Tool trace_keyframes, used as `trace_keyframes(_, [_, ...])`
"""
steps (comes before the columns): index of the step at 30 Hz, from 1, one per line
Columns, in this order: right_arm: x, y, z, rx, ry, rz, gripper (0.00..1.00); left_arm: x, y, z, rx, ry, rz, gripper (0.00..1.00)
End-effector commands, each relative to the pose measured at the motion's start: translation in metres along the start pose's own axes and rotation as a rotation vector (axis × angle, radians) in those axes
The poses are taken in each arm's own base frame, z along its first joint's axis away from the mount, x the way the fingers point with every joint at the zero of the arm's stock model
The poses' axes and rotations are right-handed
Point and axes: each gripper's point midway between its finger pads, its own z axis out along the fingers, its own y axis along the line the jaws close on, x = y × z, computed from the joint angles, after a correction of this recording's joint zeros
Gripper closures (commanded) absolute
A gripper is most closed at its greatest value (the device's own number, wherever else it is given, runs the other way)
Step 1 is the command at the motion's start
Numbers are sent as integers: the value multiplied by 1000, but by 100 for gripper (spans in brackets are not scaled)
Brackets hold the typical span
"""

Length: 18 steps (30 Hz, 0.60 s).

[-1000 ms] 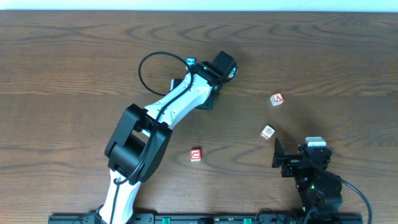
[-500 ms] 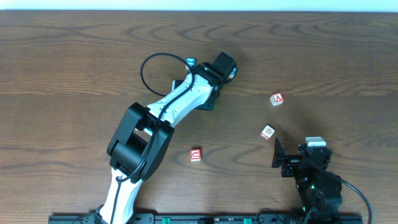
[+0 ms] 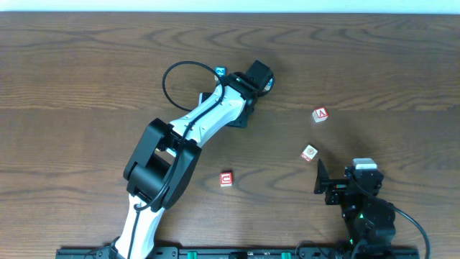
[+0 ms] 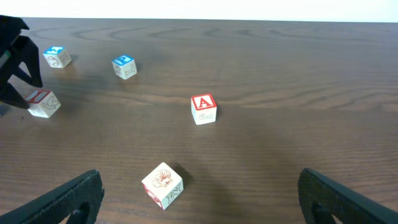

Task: Spell out Ai2
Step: 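Lower the 'I' block onto the table and open the left gripper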

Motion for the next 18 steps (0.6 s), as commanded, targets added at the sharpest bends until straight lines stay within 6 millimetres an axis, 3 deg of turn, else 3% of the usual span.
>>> trace_keyframes(1, [0,-3,0,13,-2,19,1,-2,-3,4,-3,-7,-63,63])
trace_keyframes(9, [0,-3,0,13,-2,19,1,-4,-7,5,6,3,-74,63])
trace_keyframes(12, [0,-3,0,13,-2,19,1,-6,-9,5,-1,18,-72,57])
trace_keyframes(18, [0,-3,0,13,-2,19,1,-7,-8,6,-27,49,-64,36])
